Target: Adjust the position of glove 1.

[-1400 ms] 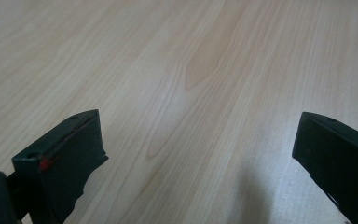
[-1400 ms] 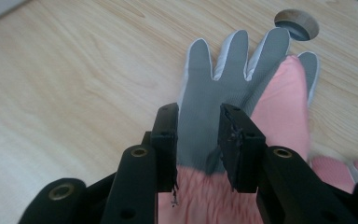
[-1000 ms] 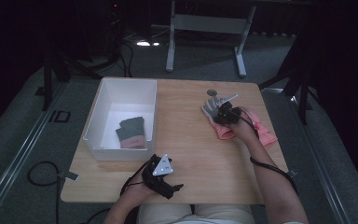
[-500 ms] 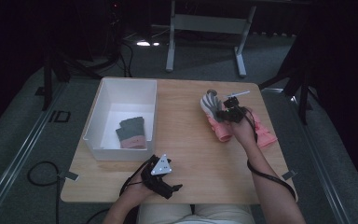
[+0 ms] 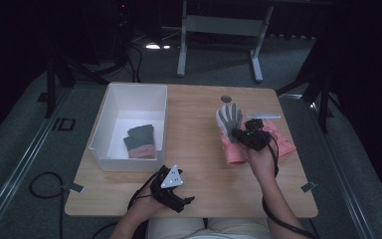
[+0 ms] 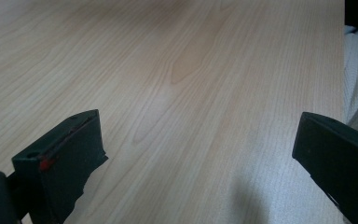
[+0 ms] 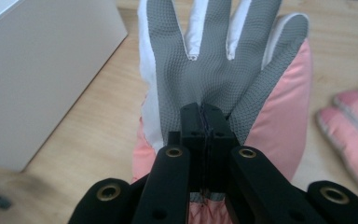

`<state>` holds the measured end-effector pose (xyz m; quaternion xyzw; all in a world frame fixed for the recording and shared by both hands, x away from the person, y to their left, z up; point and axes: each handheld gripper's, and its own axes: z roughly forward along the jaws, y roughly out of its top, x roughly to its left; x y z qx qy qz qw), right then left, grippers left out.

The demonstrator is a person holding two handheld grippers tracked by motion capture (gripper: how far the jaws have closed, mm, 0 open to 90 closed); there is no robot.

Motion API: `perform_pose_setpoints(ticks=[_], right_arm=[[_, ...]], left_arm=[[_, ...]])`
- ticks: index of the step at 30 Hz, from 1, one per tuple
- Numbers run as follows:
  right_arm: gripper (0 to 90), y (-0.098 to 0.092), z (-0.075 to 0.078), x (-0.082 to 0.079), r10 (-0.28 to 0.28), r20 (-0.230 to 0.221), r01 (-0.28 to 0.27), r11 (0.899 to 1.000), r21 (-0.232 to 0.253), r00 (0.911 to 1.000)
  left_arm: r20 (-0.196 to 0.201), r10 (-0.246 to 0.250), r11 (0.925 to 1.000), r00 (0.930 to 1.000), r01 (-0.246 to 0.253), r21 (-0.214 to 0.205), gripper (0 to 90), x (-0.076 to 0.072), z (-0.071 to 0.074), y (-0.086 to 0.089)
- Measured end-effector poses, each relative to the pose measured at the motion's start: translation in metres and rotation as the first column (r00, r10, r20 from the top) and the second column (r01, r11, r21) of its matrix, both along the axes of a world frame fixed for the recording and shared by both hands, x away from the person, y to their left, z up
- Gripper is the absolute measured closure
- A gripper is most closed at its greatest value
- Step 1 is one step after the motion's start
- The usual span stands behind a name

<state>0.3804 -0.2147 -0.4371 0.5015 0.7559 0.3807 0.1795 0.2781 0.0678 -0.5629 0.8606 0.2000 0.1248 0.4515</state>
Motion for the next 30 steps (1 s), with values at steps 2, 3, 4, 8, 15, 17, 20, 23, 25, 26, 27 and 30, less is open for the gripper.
perform_pose_setpoints(ticks=[2,3,4,8,15,17,20,23,25,26,27,30], right_arm=[[89.0,0.000,-0.006,-0.010,-0.029,-0.006,0.030,0.999,0.028,0.9996],[89.0,0.001,-0.014,-0.017,-0.044,-0.018,0.045,0.998,0.040,0.9988],[89.0,0.001,-0.014,-0.017,-0.044,-0.018,0.045,0.998,0.040,0.9988],[88.9,0.007,-0.048,-0.016,-0.063,-0.094,0.067,0.997,0.038,0.9936],[88.7,0.020,-0.079,-0.007,-0.061,-0.160,0.064,0.998,0.015,0.9853],[88.3,0.030,-0.087,-0.003,-0.051,-0.166,0.048,0.999,-0.023,0.9848],[87.9,0.035,-0.090,0.000,-0.045,-0.163,0.039,0.998,-0.040,0.9857],[86.6,0.038,-0.095,0.003,-0.046,-0.164,0.038,0.998,-0.050,0.9853],[85.3,0.039,-0.097,0.003,-0.052,-0.165,0.044,0.998,-0.049,0.9850],[84.8,0.039,-0.097,0.003,-0.053,-0.163,0.045,0.998,-0.050,0.9852],[84.4,0.039,-0.097,0.003,-0.054,-0.162,0.046,0.998,-0.050,0.9853],[81.8,0.037,-0.094,0.002,-0.054,-0.162,0.050,0.998,-0.034,0.9853]], left_arm=[[-0.001,0.000,1.0000,1.0000,0.000,-0.004,1.5,0.000,0.000,0.000],[0.001,-0.001,1.0000,1.0000,0.001,0.002,1.5,0.000,-0.001,0.000],[0.001,-0.001,1.0000,1.0000,0.001,0.002,1.5,0.000,-0.001,0.000],[0.007,-0.001,0.9998,1.0000,0.001,0.018,1.5,-0.001,-0.002,-0.001],[0.021,0.008,0.9994,0.9997,-0.009,0.032,1.5,-0.001,-0.003,-0.001],[0.017,0.008,0.9995,0.9998,-0.009,0.030,1.5,-0.001,-0.003,-0.001],[0.014,0.008,0.9996,0.9999,-0.009,0.028,1.5,-0.002,-0.003,-0.001],[0.012,0.010,0.9993,0.9999,-0.010,0.035,1.5,-0.002,-0.004,-0.001],[0.011,0.006,0.9992,0.9999,-0.006,0.040,1.5,-0.002,-0.005,-0.001],[0.013,0.006,0.9991,0.9999,-0.006,0.042,1.5,-0.002,-0.005,-0.001],[0.013,0.004,0.9991,0.9999,-0.004,0.043,1.5,-0.002,-0.005,-0.002],[0.010,0.001,0.9990,0.9999,-0.001,0.045,1.5,-0.002,-0.005,-0.002]])
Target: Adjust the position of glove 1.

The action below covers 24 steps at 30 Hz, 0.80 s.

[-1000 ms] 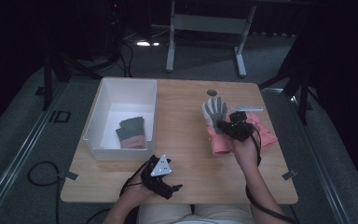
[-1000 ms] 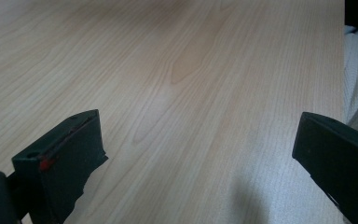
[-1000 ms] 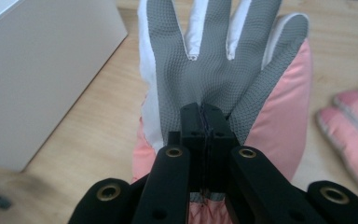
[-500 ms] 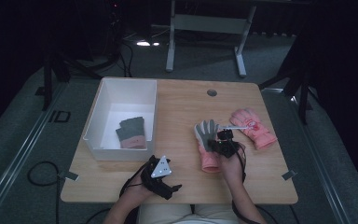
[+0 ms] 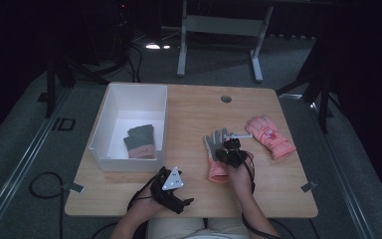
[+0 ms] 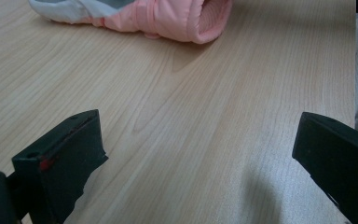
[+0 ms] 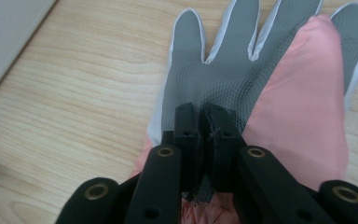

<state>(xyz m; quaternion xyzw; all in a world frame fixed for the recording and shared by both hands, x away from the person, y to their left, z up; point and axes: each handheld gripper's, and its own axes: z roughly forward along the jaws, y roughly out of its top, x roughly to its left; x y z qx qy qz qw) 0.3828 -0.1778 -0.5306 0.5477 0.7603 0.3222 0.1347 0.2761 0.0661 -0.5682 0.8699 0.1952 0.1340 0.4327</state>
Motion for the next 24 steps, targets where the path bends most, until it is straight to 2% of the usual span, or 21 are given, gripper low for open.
perform_pose_setpoints(ticks=[3,5,8,10,15,16,20,21,22,23,24], right_arm=[[79.1,-0.003,0.010,-0.003,0.009,0.025,-0.009,1.000,0.008,0.9997],[75.8,-0.006,0.020,-0.005,0.032,0.048,-0.033,0.999,0.020,0.9983],[72.4,-0.013,0.033,-0.007,0.067,0.099,-0.067,0.998,-0.003,0.9928],[70.5,-0.021,0.040,-0.005,0.097,0.136,-0.096,0.995,-0.011,0.9860],[65.3,-0.044,0.052,-0.002,0.165,0.168,-0.159,0.986,-0.052,0.9718],[64.5,-0.051,0.054,-0.001,0.189,0.186,-0.180,0.982,-0.064,0.9642],[64.5,-0.077,0.057,0.005,0.198,0.207,-0.184,0.979,-0.084,0.9580],[64.1,-0.087,0.058,0.008,0.189,0.213,-0.173,0.981,-0.088,0.9587],[64.1,-0.087,0.058,0.008,0.189,0.213,-0.173,0.981,-0.088,0.9587],[61.9,-0.106,0.058,0.015,0.165,0.215,-0.145,0.984,-0.106,0.9627],[61.9,-0.106,0.058,0.015,0.165,0.215,-0.145,0.984,-0.106,0.9627]], left_arm=[[-0.007,-0.001,1.0000,1.0000,0.001,0.000,1.5,0.001,0.000,0.001],[-0.016,0.005,1.0000,0.9999,-0.005,-0.004,1.5,0.001,-0.002,0.001],[-0.017,0.004,0.9999,0.9998,-0.004,-0.014,1.5,0.001,-0.001,0.002],[-0.018,0.004,0.9998,0.9998,-0.004,-0.018,1.5,0.001,-0.001,0.002],[-0.023,0.005,0.9999,0.9997,-0.005,-0.013,1.5,0.002,-0.002,0.003],[-0.024,0.007,0.9998,0.9997,-0.007,-0.016,1.5,0.002,-0.002,0.003],[-0.028,0.007,0.9998,0.9996,-0.007,-0.018,1.5,0.003,-0.001,0.003],[-0.026,0.006,0.9999,0.9996,-0.007,-0.016,1.5,0.003,-0.001,0.003],[-0.026,0.006,0.9999,0.9996,-0.007,-0.016,1.5,0.003,-0.001,0.003],[-0.028,0.007,0.9998,0.9996,-0.007,-0.017,1.5,0.003,-0.002,0.003],[-0.028,0.007,0.9998,0.9996,-0.007,-0.017,1.5,0.003,-0.002,0.003]])
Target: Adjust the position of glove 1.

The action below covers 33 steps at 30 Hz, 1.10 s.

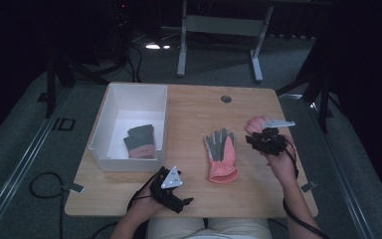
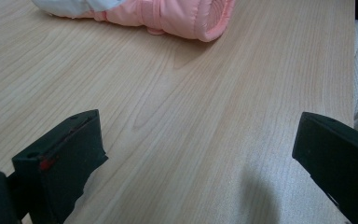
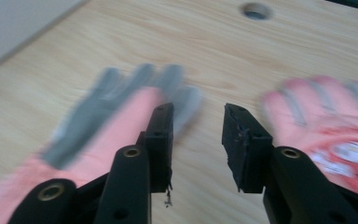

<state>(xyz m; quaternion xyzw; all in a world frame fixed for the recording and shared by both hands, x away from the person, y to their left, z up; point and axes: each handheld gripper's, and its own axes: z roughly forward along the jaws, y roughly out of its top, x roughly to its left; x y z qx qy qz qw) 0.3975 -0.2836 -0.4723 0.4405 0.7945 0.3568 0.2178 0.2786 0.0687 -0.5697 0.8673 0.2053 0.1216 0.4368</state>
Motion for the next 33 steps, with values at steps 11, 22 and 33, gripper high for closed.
perform_pose_setpoints(ticks=[11,22,33], right_arm=[[59.1,-0.074,-0.009,0.038,-0.124,-0.013,0.122,0.987,-0.100,0.9922],[59.3,-0.090,-0.027,0.076,-0.038,-0.070,0.026,0.987,-0.161,0.9968],[75.9,-0.088,-0.054,0.083,-0.043,-0.099,0.024,0.983,-0.184,0.9942]], left_arm=[[-0.002,0.001,1.0000,1.0000,-0.001,-0.001,1.5,0.000,0.000,0.000],[0.003,-0.008,0.9999,1.0000,0.008,0.011,1.5,0.000,-0.001,0.000],[0.004,-0.010,0.9999,0.9999,0.010,0.012,1.5,0.000,-0.001,-0.001]])
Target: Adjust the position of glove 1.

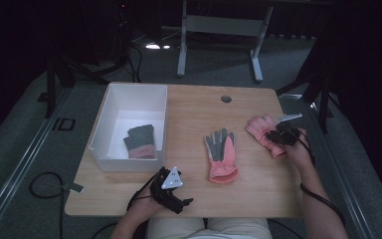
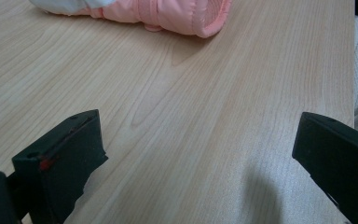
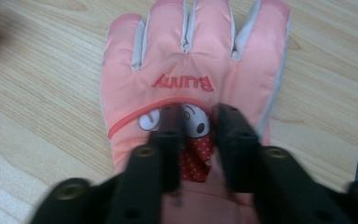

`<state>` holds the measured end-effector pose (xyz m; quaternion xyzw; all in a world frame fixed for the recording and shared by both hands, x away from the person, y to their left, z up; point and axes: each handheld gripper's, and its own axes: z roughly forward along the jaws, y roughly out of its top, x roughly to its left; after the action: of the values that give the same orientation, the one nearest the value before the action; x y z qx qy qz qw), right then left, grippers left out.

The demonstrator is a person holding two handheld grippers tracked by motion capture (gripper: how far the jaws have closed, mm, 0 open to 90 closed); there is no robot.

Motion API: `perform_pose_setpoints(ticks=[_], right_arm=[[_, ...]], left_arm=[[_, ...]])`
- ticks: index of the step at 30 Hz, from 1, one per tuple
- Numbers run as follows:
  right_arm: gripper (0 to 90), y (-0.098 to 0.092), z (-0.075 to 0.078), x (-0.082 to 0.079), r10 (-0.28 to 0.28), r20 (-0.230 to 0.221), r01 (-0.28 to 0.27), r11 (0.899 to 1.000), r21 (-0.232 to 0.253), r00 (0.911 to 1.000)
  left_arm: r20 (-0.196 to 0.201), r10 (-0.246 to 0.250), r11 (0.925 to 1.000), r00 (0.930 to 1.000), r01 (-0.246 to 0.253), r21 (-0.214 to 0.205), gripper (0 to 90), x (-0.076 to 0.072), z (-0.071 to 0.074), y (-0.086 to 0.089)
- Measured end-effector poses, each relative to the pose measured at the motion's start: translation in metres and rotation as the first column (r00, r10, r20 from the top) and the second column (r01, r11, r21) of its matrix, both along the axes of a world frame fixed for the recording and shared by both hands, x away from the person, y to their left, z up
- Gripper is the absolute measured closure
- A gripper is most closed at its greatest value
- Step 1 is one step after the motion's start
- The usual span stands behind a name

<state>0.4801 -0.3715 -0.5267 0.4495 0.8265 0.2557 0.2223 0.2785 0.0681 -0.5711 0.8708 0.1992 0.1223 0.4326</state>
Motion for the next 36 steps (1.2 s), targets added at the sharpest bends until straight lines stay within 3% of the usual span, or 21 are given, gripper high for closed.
perform_pose_setpoints(ticks=[4,8,10,13,16,18,19,21,22,23,28,31,32,36], right_arm=[[81.9,0.000,0.000,-0.001,-0.032,0.001,0.032,0.999,0.017,0.9995],[85.8,0.008,0.006,-0.006,-0.077,0.011,0.077,0.997,-0.012,0.9970],[86.3,0.013,0.019,-0.013,-0.124,0.013,0.124,0.992,0.022,0.9922],[86.4,0.016,0.030,-0.022,-0.143,0.033,0.141,0.989,0.054,0.9892],[86.3,0.024,0.053,-0.043,-0.190,0.082,0.181,0.978,0.108,0.9783],[86.4,0.026,0.059,-0.049,-0.200,0.085,0.189,0.975,0.118,0.9762],[86.3,0.029,0.067,-0.061,-0.236,0.102,0.221,0.966,0.134,0.9665],[86.3,0.031,0.072,-0.072,-0.260,0.102,0.244,0.958,0.151,0.9601],[86.3,0.031,0.072,-0.072,-0.260,0.102,0.244,0.958,0.151,0.9601],[86.3,0.034,0.076,-0.082,-0.288,0.093,0.270,0.948,0.170,0.9531],[86.4,0.041,0.075,-0.098,-0.318,0.073,0.300,0.936,0.185,0.9454],[86.4,0.044,0.073,-0.105,-0.329,0.062,0.312,0.930,0.196,0.9423],[86.3,0.051,0.068,-0.113,-0.346,0.059,0.329,0.924,0.196,0.9363],[86.3,0.055,0.061,-0.122,-0.365,0.048,0.346,0.912,0.218,0.9300]], left_arm=[[-0.002,0.002,1.0000,1.0000,-0.002,-0.004,1.5,0.000,0.000,0.000],[0.001,0.001,1.0000,1.0000,-0.001,-0.002,1.5,0.000,0.000,0.000],[0.001,0.002,1.0000,1.0000,-0.002,-0.003,1.5,0.000,0.000,0.000],[-0.002,0.003,1.0000,1.0000,-0.003,-0.009,1.5,0.000,0.000,0.000],[0.000,0.001,1.0000,1.0000,-0.001,-0.006,1.5,0.001,0.000,0.000],[0.000,0.001,0.9999,1.0000,-0.001,-0.010,1.5,0.001,0.000,0.000],[0.002,-0.002,1.0000,1.0000,0.002,-0.005,1.5,0.000,0.000,0.000],[0.003,-0.002,1.0000,1.0000,0.002,-0.005,1.5,0.000,0.001,-0.001],[0.003,-0.002,1.0000,1.0000,0.002,-0.005,1.5,0.000,0.001,-0.001],[0.002,-0.002,1.0000,1.0000,0.002,-0.009,1.5,0.000,0.001,0.000],[0.002,0.004,0.9999,1.0000,-0.004,-0.011,1.5,0.001,0.001,-0.001],[0.002,0.002,1.0000,1.0000,-0.002,-0.008,1.5,0.001,0.001,-0.001],[0.006,-0.001,1.0000,1.0000,0.001,-0.004,1.5,0.001,0.001,-0.001],[0.008,-0.006,1.0000,0.9999,0.006,0.000,1.5,0.000,0.001,-0.001]])
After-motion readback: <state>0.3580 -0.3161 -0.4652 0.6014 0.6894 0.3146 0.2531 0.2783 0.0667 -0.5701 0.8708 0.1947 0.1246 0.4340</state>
